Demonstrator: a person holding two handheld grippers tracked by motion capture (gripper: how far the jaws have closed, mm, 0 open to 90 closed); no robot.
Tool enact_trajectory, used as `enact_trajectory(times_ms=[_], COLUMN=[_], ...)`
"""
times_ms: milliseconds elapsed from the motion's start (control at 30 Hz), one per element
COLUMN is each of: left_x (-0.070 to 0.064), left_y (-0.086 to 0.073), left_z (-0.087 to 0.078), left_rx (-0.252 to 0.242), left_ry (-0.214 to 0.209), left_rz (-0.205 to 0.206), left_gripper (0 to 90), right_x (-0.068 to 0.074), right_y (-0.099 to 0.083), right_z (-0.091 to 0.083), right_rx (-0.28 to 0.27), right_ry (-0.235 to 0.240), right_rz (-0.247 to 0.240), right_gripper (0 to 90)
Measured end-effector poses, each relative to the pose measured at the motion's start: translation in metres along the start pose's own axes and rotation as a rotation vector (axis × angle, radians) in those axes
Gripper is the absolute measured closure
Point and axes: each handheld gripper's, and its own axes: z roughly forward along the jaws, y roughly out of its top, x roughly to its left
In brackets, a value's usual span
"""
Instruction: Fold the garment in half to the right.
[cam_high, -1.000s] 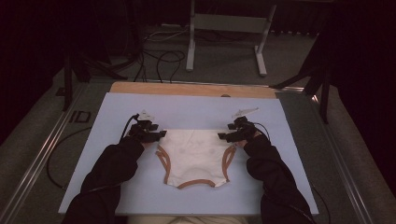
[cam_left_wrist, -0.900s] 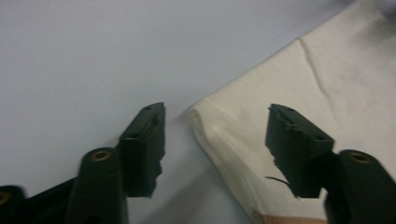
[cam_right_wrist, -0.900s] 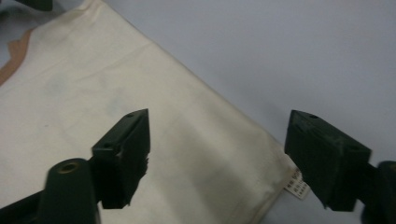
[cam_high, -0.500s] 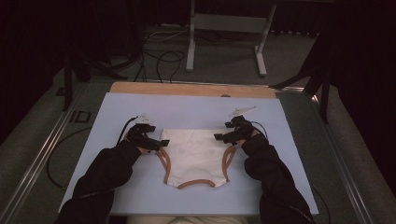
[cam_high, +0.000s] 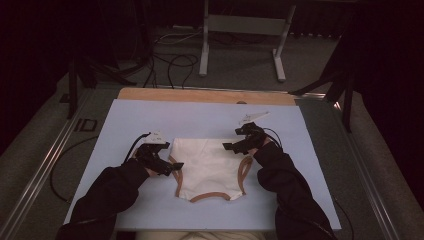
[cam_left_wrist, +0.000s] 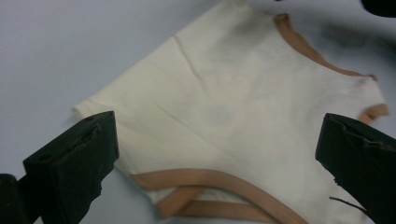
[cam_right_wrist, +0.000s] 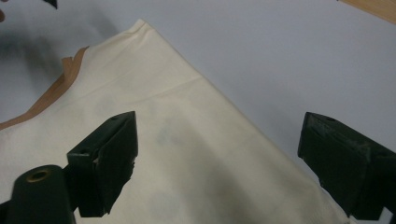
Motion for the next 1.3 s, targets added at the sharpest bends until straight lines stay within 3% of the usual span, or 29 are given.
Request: enact_trajectory(times_ms=[433, 733, 1100, 1300], left_x=[-0.044, -0.072, -0.083, -0.085], left_y=[-0.012, -0.024, -0.033, -0.039], left_z=[-0.011, -0.015, -0.010, -0.002], left_rx=[0.014, 0.046, 0.080, 0.114], left_ry=[-0.074, -0.126, -0.141, -0.142], left_rz=[0.105, 0.168, 0.208, 0.263], left_gripper=[2.5, 3.8, 6.6, 13.2], right_x=[0.018, 0.038, 0.056, 0.065], right_y=[0.020, 0.034, 0.047, 0.056], right_z=[0.015, 0.033, 0.057, 0.074], right_rx=[0.014, 0.039, 0.085, 0.103], right_ry=[0.036, 0.075, 0.120, 0.154], right_rz=[-0.052, -0.130, -0.178, -0.178], right_gripper=[12.4, 9.7, 9.5, 9.5])
